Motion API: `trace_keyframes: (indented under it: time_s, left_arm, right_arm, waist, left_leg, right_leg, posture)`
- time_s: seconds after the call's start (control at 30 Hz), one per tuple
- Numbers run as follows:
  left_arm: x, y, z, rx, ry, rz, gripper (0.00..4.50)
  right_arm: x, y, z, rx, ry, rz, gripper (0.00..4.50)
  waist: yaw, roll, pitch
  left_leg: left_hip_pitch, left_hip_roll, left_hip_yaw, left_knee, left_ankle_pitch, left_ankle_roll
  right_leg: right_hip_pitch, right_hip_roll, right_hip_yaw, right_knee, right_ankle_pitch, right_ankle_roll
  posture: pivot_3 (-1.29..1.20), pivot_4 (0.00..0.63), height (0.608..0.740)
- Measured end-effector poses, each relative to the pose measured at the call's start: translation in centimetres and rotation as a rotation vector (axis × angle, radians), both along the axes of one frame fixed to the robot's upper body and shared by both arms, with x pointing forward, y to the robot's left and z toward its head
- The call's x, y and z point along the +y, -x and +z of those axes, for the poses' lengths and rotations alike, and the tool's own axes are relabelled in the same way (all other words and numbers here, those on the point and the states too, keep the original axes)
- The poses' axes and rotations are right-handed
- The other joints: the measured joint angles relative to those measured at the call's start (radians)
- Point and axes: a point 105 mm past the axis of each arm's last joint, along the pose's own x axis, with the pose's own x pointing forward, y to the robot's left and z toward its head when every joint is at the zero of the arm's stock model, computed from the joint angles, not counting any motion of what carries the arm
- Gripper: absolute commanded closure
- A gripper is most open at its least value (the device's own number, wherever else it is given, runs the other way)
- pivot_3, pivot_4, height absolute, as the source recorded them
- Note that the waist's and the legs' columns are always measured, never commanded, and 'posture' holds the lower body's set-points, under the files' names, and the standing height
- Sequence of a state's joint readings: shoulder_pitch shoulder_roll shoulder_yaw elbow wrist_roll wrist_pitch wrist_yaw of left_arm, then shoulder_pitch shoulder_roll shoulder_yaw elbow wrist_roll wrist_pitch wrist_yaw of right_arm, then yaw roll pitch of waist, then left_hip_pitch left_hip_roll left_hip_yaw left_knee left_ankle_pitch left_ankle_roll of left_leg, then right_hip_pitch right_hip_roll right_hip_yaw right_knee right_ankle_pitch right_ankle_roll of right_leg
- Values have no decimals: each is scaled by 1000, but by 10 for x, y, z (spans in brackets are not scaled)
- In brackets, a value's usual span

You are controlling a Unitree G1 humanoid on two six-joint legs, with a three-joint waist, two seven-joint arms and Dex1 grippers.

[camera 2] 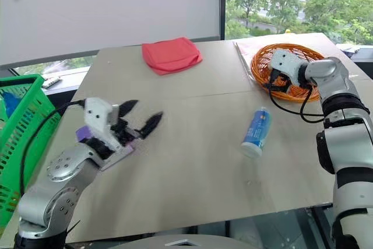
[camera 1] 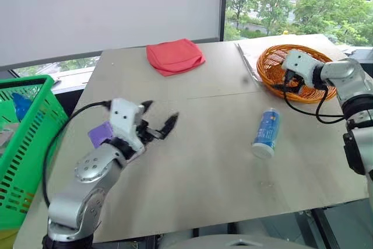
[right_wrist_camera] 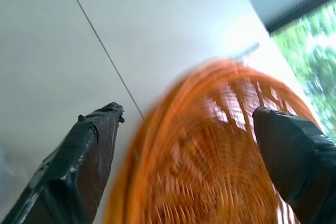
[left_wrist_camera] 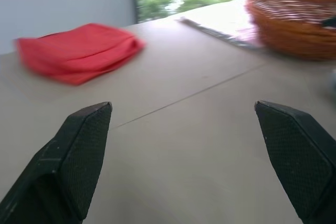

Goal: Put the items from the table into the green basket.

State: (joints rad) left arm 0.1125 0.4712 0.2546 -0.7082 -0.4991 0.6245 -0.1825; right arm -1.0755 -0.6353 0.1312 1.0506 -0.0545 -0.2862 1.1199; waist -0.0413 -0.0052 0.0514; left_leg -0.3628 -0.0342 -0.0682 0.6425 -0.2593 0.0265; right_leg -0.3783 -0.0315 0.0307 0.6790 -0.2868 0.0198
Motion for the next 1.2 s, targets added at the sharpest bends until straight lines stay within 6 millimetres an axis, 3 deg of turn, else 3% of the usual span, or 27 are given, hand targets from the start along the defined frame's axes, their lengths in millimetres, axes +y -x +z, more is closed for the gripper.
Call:
trace_keyframes:
  time_s: [0.03, 0.2, 0.4, 0.57, 0.67, 0.93, 1.07, 1.2]
  left_arm:
    - [8, 2, -2, 6, -3, 51, 0]
    - [44, 30, -33, 156, -77, 235, 0]
    - [44, 42, -56, 276, -108, 155, 0]
    - [44, 28, -74, 325, -51, 131, 0]
    - [48, 14, -73, 284, 165, 239, 0]
    - [50, 20, -96, 368, 385, 395, 0]
    - [48, 22, -106, 423, 392, 424, 1548]
    - [48, 22, -109, 435, 387, 433, 3492]
  right_arm:
    - [8, 6, 1, 13, -48, 50, 71]
    - [54, 73, 6, 201, -350, 358, 71]
    - [78, 123, 15, 309, -371, 489, 71]
    - [89, 145, 10, 349, -336, 533, 71]
    - [91, 149, 5, 359, -339, 520, 71]
    - [91, 147, 5, 343, -343, 491, 71]
    - [90, 147, 5, 336, -337, 485, 0]
    - [89, 146, 5, 323, -335, 479, 0]
  waist:
    - [2, 0, 0]
    - [44, 1, 1]
    - [83, 2, 2]
    - [81, 2, 2]
    - [79, 1, 1]
    - [58, 2, 0]
    - [54, -1, 0]
    - [54, -1, 0]
  left_leg:
    - [0, 0, 0, 1, 0, 0]
    - [-2, 0, -4, 2, 0, 0]
    - [-2, 0, -6, 3, 0, 0]
    - [-3, 0, -6, 5, 0, 0]
    - [-4, 0, -6, 6, 0, 0]
    - [-3, 0, -6, 6, 0, 0]
    - [-3, 0, -7, 6, 0, 0]
    - [-3, 0, -7, 6, 0, 0]
  right_leg:
    - [1, 0, 0, 0, 0, 0]
    - [0, -1, -4, 0, 0, 0]
    - [1, -1, -6, -1, -2, -3]
    - [2, -1, -6, -1, -2, -5]
    - [1, -1, -6, -1, 0, -1]
    - [2, -1, -7, -1, 0, -1]
    - [2, 0, -7, -1, 0, -1]
    - [2, 0, -8, -1, 0, -1]
  posture:
    - [42, 8, 740]
    - [47, 25, 740]
    - [15, 26, 740]
    - [-6, 25, 740]
    - [-22, 23, 740]
    - [-30, 20, 740]
    - [-30, 18, 740]
    - [-30, 18, 740]
